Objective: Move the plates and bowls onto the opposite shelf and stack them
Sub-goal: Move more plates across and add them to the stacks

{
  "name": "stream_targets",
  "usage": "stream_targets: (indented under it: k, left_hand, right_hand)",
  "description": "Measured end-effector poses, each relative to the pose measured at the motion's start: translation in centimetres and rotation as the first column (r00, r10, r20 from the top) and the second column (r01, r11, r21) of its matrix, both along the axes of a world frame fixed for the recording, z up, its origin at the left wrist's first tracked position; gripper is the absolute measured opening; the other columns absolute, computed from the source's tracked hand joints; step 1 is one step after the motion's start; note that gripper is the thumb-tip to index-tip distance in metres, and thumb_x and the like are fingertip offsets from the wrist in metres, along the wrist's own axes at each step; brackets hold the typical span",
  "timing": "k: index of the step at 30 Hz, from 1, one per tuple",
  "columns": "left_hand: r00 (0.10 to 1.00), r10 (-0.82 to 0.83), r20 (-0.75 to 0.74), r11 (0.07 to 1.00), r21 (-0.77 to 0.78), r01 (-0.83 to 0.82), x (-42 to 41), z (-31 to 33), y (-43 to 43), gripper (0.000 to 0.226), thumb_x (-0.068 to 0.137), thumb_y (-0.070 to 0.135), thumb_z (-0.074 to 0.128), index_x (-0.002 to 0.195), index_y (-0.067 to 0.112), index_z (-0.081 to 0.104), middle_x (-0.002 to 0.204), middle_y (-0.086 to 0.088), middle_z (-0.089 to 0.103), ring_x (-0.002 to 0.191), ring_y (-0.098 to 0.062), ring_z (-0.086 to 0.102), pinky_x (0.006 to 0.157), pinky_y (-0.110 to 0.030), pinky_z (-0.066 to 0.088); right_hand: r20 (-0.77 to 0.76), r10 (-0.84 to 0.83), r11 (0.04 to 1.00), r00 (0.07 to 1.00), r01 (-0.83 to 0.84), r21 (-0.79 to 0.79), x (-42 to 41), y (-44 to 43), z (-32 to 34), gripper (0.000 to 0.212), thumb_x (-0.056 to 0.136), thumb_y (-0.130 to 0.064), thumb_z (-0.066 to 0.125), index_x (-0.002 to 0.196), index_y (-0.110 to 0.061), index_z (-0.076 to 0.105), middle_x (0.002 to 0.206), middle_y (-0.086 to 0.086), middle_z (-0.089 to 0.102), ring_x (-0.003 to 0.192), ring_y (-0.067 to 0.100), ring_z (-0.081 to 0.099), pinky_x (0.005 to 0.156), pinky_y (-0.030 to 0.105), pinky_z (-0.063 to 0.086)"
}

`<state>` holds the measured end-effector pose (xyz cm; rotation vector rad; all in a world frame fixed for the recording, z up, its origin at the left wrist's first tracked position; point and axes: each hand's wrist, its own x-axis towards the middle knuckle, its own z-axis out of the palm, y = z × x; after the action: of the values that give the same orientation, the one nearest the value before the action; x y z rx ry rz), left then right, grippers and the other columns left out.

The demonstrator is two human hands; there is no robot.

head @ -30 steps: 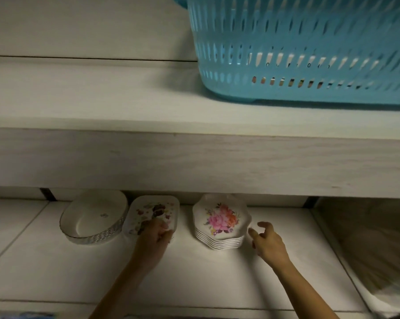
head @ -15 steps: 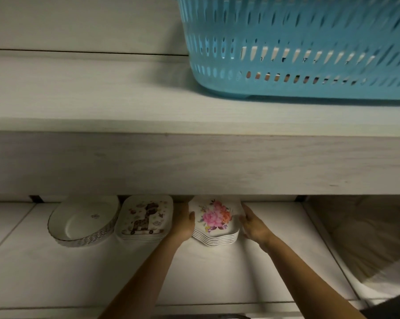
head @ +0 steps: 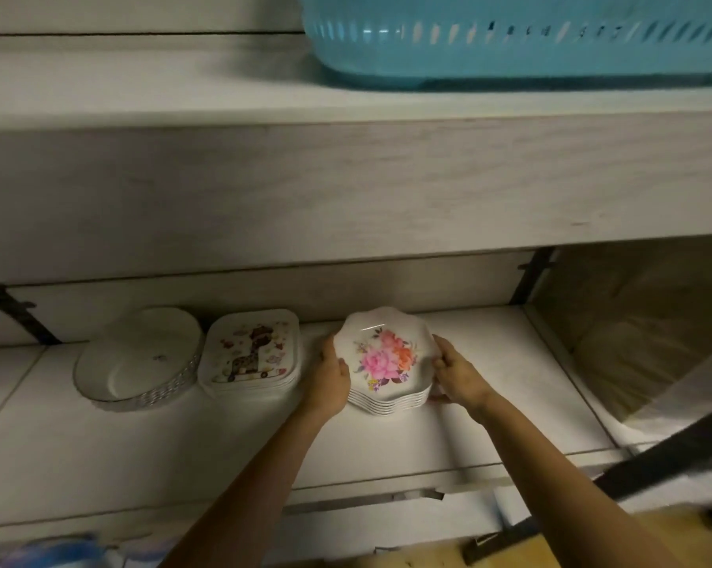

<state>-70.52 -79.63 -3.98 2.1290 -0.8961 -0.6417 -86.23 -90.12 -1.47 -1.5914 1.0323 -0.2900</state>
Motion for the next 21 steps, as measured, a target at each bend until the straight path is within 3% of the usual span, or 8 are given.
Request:
stream_targets:
  k: [4, 7, 9, 12, 15, 21]
  left_hand:
    - [0.999, 0.001, -0.044, 1.000, 0.004, -0.001, -1.3, 0.5, 0.9, 0.051, 0.098, 0.010, 0.031, 0.146, 0.016, 0.013, 0.117, -0.020, 0.054, 0.078, -0.016, 0.049, 0.047, -0.011, 0.034]
    - [0.998, 0.018, -0.053, 1.000, 0.011, -0.017, -1.9, 0.7, 1.8, 0.054, 0.097, 0.014, 0.034, 0.147, 0.019, 0.014, 0.082, -0.008, 0.052, 0.059, -0.009, 0.044, 0.046, -0.013, 0.034]
    - [0.997, 0.043, -0.063, 0.999, 0.014, -0.042, -2.3, 0.8, 2.3, 0.056, 0.096, 0.013, 0.037, 0.147, 0.020, 0.015, 0.073, -0.004, 0.048, 0.060, -0.011, 0.046, 0.052, -0.019, 0.039]
    - [0.996, 0.082, -0.027, 0.996, 0.033, -0.081, -3.1, 0.9, 2.8, 0.059, 0.094, 0.014, 0.040, 0.147, 0.021, 0.017, 0.087, -0.013, 0.057, 0.078, -0.024, 0.056, 0.071, -0.030, 0.046]
    - [0.995, 0.102, -0.014, 0.995, 0.024, -0.102, -4.2, 1.0, 3.3, 0.058, 0.094, 0.015, 0.042, 0.147, 0.021, 0.017, 0.088, -0.016, 0.058, 0.087, -0.030, 0.059, 0.075, -0.032, 0.046]
    - [0.991, 0.133, 0.024, 0.991, 0.019, -0.133, -6.4, 1.1, 4.0, 0.058, 0.093, 0.016, 0.043, 0.146, 0.019, 0.020, 0.106, -0.024, 0.064, 0.101, -0.036, 0.060, 0.085, -0.034, 0.046]
  right_hand:
    - [0.023, -0.008, 0.999, 1.000, 0.007, 0.035, -1.3, 0.3, -0.5, 0.040, 0.100, -0.026, 0.033, 0.140, -0.026, 0.033, 0.132, 0.008, 0.052, 0.112, 0.028, 0.057, 0.079, 0.040, 0.057]
    - [0.031, -0.001, 0.997, 1.000, -0.002, 0.075, -2.2, 0.7, -0.6, 0.039, 0.100, -0.027, 0.034, 0.140, -0.027, 0.034, 0.132, 0.008, 0.053, 0.109, 0.027, 0.057, 0.069, 0.031, 0.057]
    - [0.023, 0.002, 0.996, 1.000, -0.004, 0.088, -2.7, 1.1, -0.6, 0.041, 0.100, -0.027, 0.036, 0.141, -0.027, 0.034, 0.133, 0.007, 0.052, 0.112, 0.028, 0.057, 0.067, 0.030, 0.057]
    - [0.014, 0.005, 0.998, 1.000, -0.006, 0.068, -3.2, 1.5, -0.6, 0.043, 0.099, -0.028, 0.038, 0.142, -0.027, 0.033, 0.136, 0.009, 0.050, 0.117, 0.031, 0.055, 0.075, 0.041, 0.058]
    - [-0.008, 0.008, 1.000, 1.000, -0.008, 0.011, -3.7, 2.2, -0.5, 0.043, 0.100, -0.029, 0.034, 0.143, -0.024, 0.031, 0.136, 0.009, 0.050, 0.118, 0.031, 0.053, 0.088, 0.051, 0.054]
    - [-0.030, 0.011, 1.000, 0.999, -0.012, -0.027, -5.3, 2.6, -0.5, 0.042, 0.100, -0.030, 0.032, 0.142, -0.024, 0.032, 0.135, 0.011, 0.050, 0.118, 0.031, 0.052, 0.089, 0.051, 0.054]
